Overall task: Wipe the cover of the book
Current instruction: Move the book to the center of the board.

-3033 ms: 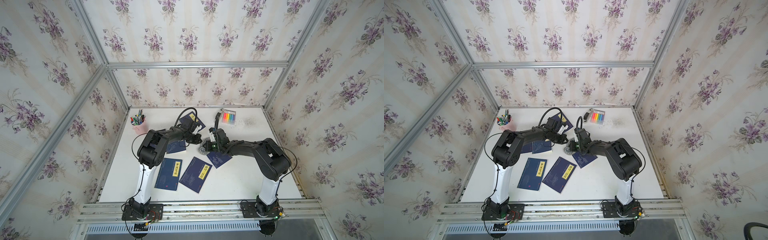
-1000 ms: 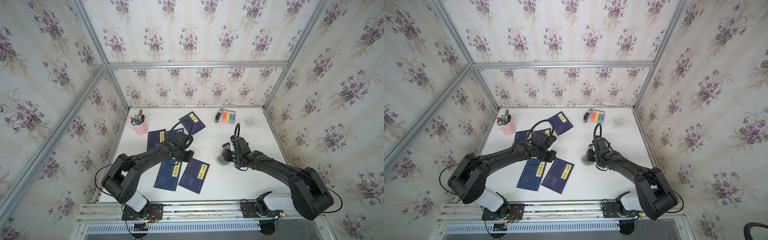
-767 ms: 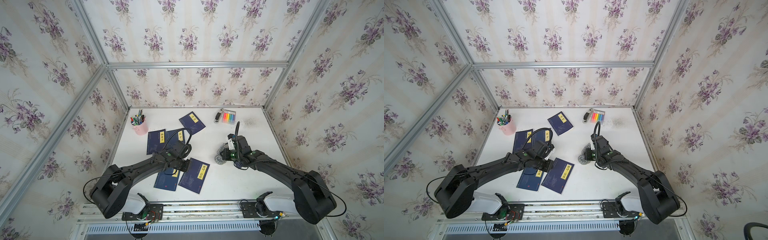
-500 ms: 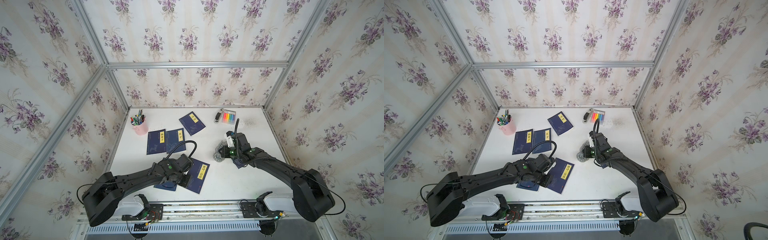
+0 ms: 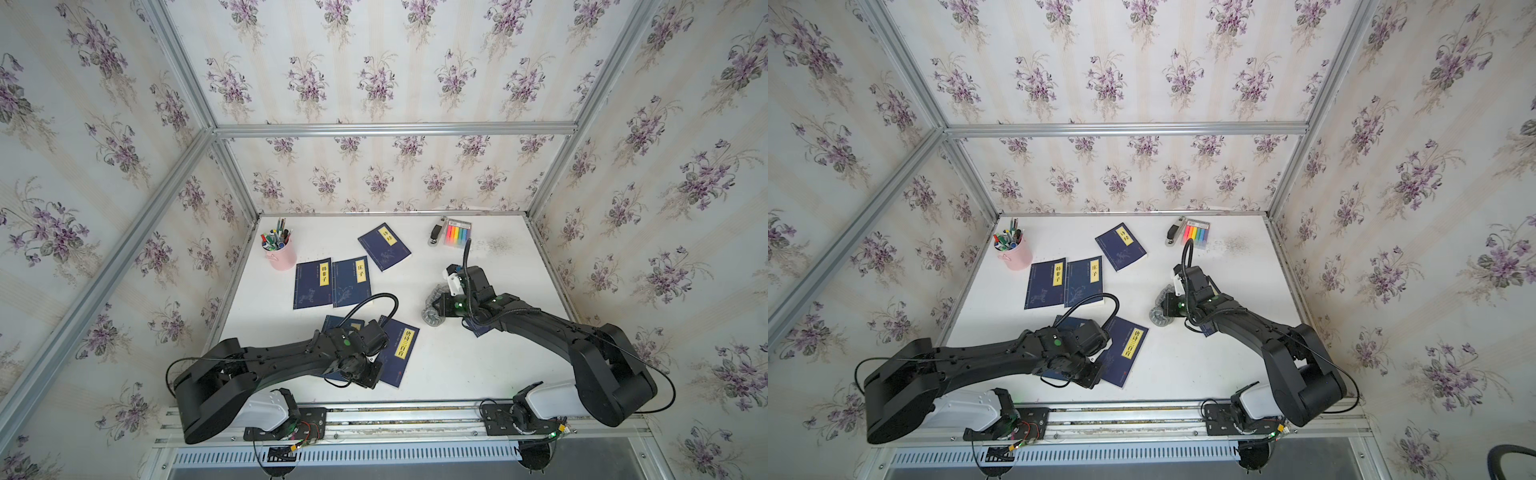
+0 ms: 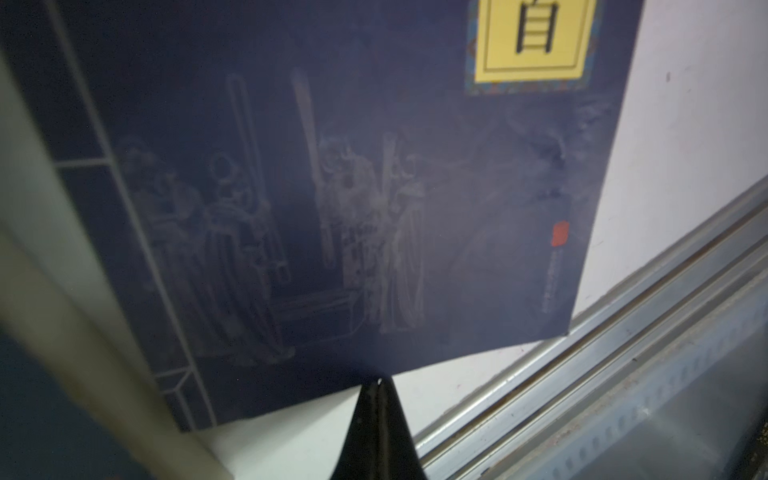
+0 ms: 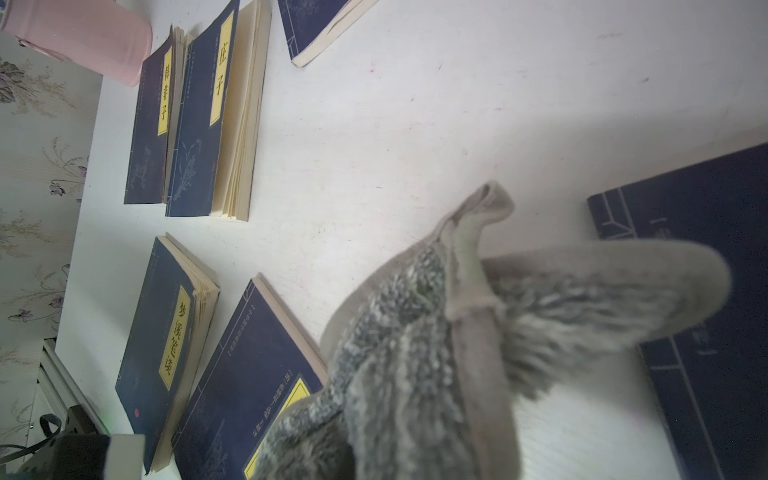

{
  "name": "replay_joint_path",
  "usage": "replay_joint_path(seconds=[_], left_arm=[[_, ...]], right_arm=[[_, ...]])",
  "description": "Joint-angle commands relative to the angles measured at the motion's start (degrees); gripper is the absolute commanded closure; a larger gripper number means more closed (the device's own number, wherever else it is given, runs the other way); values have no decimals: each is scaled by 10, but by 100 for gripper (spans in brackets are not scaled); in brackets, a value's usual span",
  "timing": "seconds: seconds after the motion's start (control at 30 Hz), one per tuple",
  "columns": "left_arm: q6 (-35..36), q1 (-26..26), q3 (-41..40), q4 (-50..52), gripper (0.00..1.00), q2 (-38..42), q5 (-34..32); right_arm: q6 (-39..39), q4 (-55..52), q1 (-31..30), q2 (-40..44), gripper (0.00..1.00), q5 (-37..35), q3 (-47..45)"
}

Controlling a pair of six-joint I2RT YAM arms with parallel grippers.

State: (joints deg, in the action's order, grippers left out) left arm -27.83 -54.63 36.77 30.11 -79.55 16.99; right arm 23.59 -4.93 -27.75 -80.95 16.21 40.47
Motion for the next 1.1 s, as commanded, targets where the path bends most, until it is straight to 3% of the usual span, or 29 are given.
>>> replay_joint_path(seconds=[0.0,0.3,0.47,0.63,0.77,0.93,1.07], left_arm=[[13,-2,16,-33,96,-40,14],[68,6,138,-54,96,-157,-20],[96,40,199,-62,97,-210,-13],[121,87,218,-112,97,-191,61],[153,109,266,-90,95,-144,81],[178,183,324,-38,92,-129,99],[183,261,353,-43,95,-191,122]], right_arm=[[-8,10,0,12,100,2,1],[-15,6,0,15,100,-18,-3],[-18,5,0,24,100,-30,-13],[-21,8,2,29,100,-35,-22],[-20,25,1,32,100,-8,-21],[-8,47,-10,26,100,18,-8],[-10,70,-26,-14,100,24,16]])
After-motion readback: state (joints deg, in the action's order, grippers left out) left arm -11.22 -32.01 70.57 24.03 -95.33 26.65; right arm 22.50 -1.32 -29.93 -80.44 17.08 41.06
